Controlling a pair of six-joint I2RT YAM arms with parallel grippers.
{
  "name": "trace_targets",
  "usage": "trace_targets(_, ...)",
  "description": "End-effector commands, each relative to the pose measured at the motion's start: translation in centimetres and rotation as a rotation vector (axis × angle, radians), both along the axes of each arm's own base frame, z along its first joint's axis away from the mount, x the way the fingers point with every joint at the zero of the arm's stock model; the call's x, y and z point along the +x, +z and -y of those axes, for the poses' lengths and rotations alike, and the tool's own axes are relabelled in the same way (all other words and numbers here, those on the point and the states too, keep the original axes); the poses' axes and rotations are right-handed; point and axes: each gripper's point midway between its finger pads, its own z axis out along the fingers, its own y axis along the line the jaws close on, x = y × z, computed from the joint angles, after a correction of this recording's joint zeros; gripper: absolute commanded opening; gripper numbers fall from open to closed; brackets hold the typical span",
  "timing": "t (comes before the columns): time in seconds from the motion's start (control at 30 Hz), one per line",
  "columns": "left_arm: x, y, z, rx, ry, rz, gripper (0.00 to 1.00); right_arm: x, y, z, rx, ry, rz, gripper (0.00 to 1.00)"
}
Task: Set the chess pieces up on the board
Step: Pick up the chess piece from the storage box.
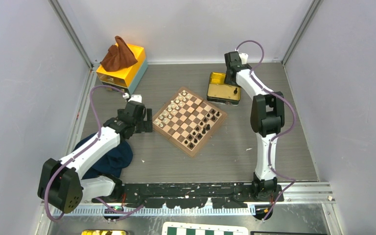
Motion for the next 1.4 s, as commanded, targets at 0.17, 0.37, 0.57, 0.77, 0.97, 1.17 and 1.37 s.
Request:
trace_targets(0.17,1.6,1.9,0.2,0.0,0.004,0.065,1.0,2.3,0.8,0.6,0.024,-0.024,0.054,0.54)
trace_targets(0.37,1.7,1.7,0.1,0.007,0.009,0.059,1.0,2.5,-0.3,0.9,0.03,-0.026,0.035,0.53)
trace_targets(0.57,1.7,1.4,0.1,0.013,0.008,0.05,1.0,2.7,-1.1,1.1,0.037,-0.029,0.024,0.53)
trace_targets(0.77,1.7,1.1,0.0,0.016,0.01,0.042,1.0,2.7,-1.8,1.2,0.042,-0.029,0.012,0.5)
trace_targets(0.97,1.8,1.0,0.0,0.013,0.014,0.037,1.0,2.7,-2.1,1.1,0.046,-0.028,0.008,0.46)
trace_targets(1.17,1.8,0.9,-0.1,0.013,0.015,0.032,1.0,2.8,-2.2,1.3,0.042,-0.03,0.005,0.4)
trace_targets(1.37,1.8,0.7,-0.1,0.014,0.014,0.027,1.0,2.9,-2.2,1.7,0.038,-0.034,0.004,0.38)
